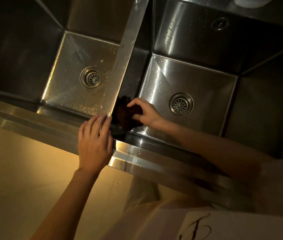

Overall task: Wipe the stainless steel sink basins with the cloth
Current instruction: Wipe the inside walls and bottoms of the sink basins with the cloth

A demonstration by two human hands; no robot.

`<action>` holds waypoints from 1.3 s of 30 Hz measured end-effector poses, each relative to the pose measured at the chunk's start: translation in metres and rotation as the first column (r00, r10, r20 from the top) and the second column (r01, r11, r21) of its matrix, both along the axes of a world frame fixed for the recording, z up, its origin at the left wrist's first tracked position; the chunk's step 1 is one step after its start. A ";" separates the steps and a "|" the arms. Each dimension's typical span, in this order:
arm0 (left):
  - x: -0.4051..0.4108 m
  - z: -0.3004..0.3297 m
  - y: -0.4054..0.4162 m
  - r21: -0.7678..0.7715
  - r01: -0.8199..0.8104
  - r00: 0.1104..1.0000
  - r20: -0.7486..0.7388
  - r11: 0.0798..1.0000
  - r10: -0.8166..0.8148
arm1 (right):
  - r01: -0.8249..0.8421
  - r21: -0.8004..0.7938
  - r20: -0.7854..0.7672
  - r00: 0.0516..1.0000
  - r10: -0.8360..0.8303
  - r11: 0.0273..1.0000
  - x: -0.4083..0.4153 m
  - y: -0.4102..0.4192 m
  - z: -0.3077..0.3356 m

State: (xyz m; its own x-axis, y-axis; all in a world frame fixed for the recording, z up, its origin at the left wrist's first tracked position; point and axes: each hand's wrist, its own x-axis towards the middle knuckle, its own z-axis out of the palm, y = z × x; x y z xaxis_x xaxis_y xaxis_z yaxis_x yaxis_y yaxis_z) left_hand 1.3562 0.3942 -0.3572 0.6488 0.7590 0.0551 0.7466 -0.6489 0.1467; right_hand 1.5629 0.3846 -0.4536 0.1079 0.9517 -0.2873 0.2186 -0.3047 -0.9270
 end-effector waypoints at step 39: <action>-0.006 -0.009 0.003 -0.082 -0.006 0.995 0.100 0.997 0.014 | 0.243 -0.034 -0.025 0.969 -0.244 0.969 0.026 0.025 -0.019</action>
